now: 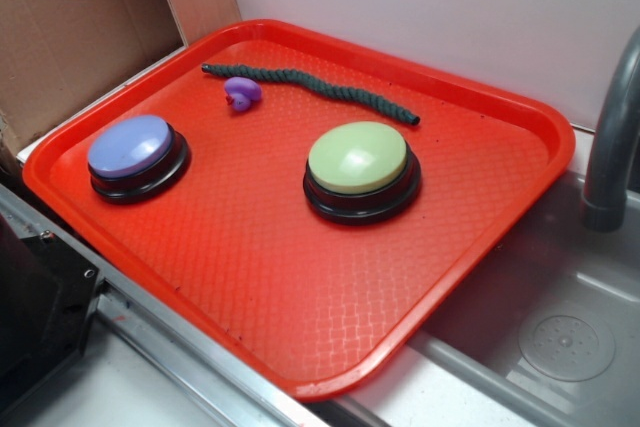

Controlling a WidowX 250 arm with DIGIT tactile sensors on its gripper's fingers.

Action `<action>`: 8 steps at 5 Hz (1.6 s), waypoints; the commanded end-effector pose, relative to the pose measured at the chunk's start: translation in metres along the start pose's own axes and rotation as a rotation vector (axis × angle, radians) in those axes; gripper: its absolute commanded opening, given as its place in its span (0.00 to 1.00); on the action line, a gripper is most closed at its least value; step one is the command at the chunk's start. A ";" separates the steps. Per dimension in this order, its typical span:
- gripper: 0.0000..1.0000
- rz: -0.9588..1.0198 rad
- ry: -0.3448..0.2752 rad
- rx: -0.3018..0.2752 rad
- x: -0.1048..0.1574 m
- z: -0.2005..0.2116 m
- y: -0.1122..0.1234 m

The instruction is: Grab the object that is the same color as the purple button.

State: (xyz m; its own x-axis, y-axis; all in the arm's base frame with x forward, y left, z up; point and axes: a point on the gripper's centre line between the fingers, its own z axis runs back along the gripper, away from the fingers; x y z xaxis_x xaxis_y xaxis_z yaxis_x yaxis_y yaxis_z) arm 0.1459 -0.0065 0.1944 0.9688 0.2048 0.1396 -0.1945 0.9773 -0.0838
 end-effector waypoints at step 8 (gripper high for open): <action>1.00 0.766 -0.149 0.182 0.136 -0.180 0.073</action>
State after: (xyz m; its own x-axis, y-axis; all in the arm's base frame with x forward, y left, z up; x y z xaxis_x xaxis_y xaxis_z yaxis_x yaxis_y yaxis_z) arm 0.2861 0.0711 0.0145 0.5455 0.8141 0.1993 -0.8298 0.5579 -0.0079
